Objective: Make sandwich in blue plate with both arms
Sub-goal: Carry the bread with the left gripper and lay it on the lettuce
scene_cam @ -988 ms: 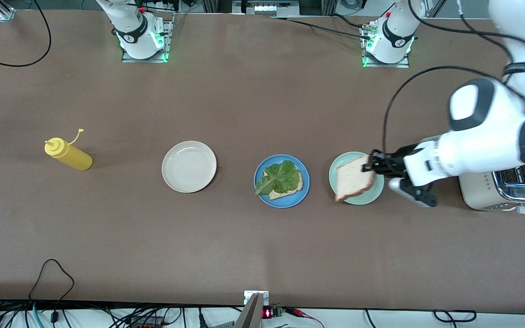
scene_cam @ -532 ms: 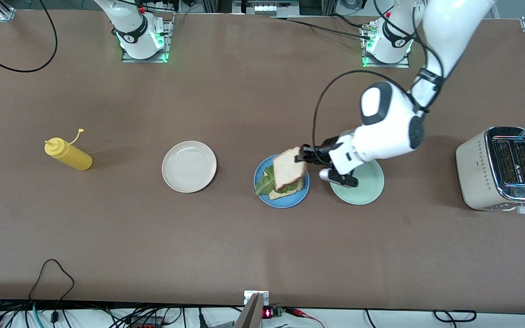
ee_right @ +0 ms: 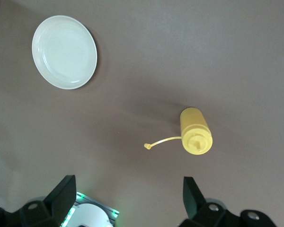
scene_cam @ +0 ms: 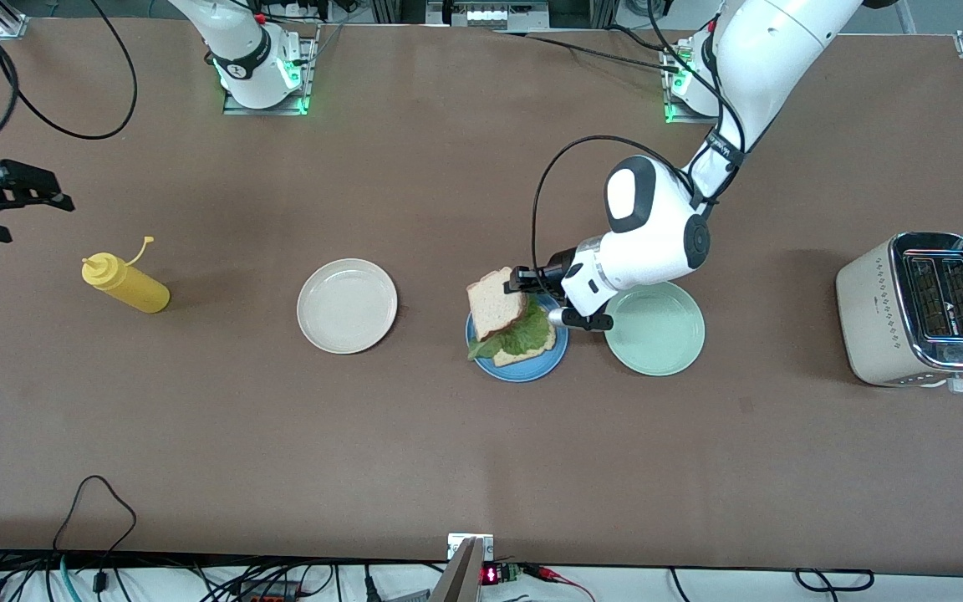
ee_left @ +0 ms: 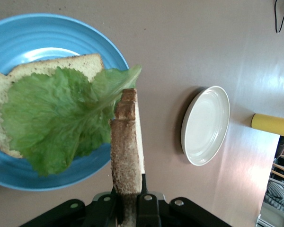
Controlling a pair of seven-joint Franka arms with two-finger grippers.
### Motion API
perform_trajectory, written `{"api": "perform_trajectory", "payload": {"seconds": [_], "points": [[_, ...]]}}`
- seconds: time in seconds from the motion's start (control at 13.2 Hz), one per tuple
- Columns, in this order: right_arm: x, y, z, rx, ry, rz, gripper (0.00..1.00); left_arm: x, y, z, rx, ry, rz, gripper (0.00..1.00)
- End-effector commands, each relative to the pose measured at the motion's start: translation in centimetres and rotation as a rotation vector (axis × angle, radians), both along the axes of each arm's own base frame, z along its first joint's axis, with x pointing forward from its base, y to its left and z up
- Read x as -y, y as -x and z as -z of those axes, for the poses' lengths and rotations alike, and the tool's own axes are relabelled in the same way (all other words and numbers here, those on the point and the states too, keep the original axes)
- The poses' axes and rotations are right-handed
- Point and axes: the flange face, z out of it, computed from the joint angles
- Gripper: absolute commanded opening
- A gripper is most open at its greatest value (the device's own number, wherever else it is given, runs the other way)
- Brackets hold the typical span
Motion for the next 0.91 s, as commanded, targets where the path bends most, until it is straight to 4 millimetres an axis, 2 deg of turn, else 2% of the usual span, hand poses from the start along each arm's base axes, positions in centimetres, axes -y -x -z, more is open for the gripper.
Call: {"api": "perform_trajectory", "payload": {"seconds": [0.0,0.15,0.3,0.46,0.53,0.68,0.76,0.84], "points": [[-0.8,0.5,-0.1,-0.007,0.041,0.095,1.00,-0.8,-1.8,-1.0,0.027,0.017,-0.036,0.01],[-0.7,0.8,-0.9,0.004,0.073,0.185,1.00,-1.2,-2.0,-0.6,0.027,0.013,-0.038,0.01],[-2.1,0.8,-1.4,0.021,0.077,0.164,1.00,-1.6,-2.2,-0.2,0.050,0.014,-0.014,0.01],[-1.8,0.6,-1.1,0.019,0.072,0.163,1.00,-2.2,-2.3,1.5,0.052,0.007,0.001,0.01],[-1.3,0.5,-1.0,0.017,0.077,0.172,1.00,-2.2,-2.2,2.1,0.051,0.006,0.010,0.05],[-1.0,0.4,-0.8,0.014,0.081,0.179,1.00,-3.5,-2.7,3.1,0.067,-0.009,0.022,0.35],[-0.6,0.1,-0.1,0.008,0.081,0.187,1.00,-4.3,-3.1,3.6,0.079,-0.008,0.029,0.64],[0.5,-0.2,0.3,0.012,0.076,0.205,1.00,-5.3,-3.4,4.3,0.084,-0.010,0.030,0.81]]}}
